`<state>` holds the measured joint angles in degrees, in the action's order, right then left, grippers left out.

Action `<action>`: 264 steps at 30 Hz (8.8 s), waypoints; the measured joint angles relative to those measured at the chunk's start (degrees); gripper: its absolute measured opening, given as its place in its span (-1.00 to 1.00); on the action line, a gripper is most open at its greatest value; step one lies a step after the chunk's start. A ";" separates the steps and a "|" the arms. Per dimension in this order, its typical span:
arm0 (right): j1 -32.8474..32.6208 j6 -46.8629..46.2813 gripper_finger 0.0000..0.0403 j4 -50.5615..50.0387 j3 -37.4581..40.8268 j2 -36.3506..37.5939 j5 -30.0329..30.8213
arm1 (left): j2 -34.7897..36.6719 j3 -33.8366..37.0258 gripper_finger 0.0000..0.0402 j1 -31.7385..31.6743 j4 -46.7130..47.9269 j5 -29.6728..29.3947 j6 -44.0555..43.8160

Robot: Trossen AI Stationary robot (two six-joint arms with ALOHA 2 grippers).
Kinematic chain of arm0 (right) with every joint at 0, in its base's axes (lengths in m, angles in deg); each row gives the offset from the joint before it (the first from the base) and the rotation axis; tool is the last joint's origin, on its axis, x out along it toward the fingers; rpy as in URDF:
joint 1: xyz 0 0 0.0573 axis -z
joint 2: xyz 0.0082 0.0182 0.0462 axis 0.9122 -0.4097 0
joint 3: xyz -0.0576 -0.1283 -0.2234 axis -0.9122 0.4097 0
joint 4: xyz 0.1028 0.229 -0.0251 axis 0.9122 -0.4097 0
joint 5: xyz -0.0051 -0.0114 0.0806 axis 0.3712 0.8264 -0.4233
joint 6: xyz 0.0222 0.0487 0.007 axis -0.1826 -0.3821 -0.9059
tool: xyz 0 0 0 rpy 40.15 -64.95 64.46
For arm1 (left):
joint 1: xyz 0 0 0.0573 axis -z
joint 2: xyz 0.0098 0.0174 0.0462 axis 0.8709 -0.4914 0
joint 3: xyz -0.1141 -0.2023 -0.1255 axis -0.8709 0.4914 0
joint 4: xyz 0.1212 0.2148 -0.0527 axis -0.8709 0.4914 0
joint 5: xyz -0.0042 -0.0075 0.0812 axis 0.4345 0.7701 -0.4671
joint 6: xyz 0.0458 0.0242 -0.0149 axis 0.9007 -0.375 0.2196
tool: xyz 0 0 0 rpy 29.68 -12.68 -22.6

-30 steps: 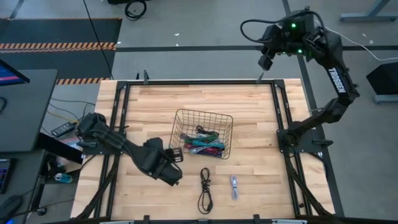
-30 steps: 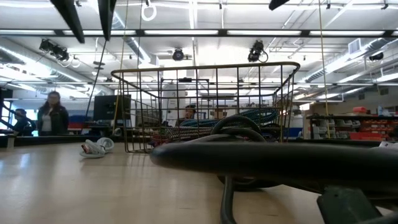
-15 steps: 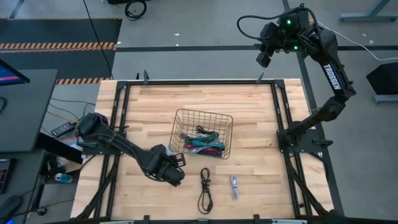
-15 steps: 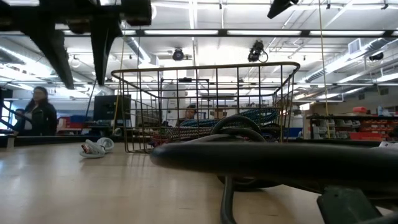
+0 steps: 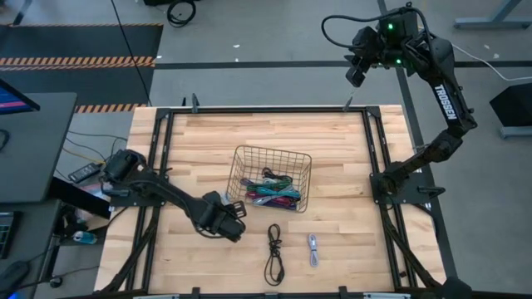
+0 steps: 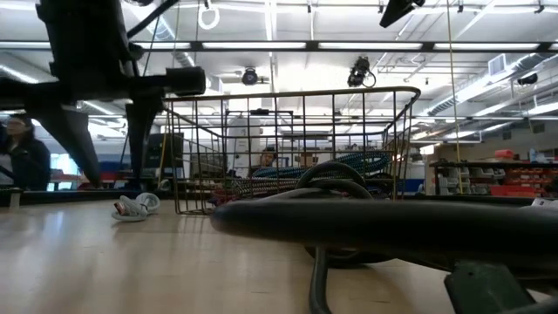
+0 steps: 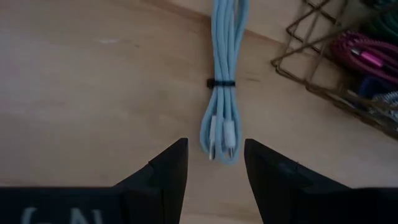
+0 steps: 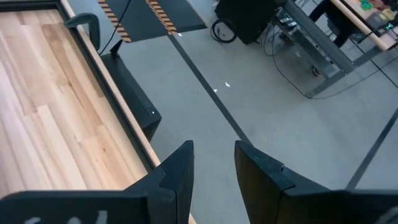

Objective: Pick and place USB-C Cables
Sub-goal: Put the light blue USB cable into the gold wire basket, then adjust the gold wire basket

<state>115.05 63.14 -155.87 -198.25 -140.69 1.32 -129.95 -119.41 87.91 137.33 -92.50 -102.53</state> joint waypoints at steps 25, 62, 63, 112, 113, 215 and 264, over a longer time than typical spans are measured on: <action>0.00 -0.06 -0.39 0.02 0.00 0.02 -0.11 | -0.34 1.11 -0.18 -0.20 -5.44 1.87 4.38; -0.02 -0.26 -0.39 -0.04 0.00 0.04 -1.97 | -2.75 1.11 -0.18 -2.11 -2.68 -1.08 3.08; -0.01 -0.26 -0.39 -0.04 0.00 0.04 -1.97 | -2.75 1.11 -0.18 -2.15 -2.75 -1.55 3.09; -0.02 -1.76 -0.39 -0.22 0.00 0.04 -2.01 | -0.94 -20.10 -0.91 -1.73 17.72 0.77 28.98; -0.02 -1.79 -0.39 -0.23 0.00 0.04 -2.01 | -0.94 -22.46 -0.91 -1.71 20.50 0.12 31.12; 3.83 -6.70 -0.39 2.52 7.58 0.03 0.28 | -16.26 -67.41 -0.20 -29.54 17.49 2.82 139.99; 15.85 -6.07 -0.39 0.61 7.54 0.04 -4.61 | -10.10 -62.95 -0.20 -22.78 40.68 -29.37 90.17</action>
<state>130.89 57.07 -155.26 -190.71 -140.65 -3.30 -140.05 -182.35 65.13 178.00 -121.87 -12.35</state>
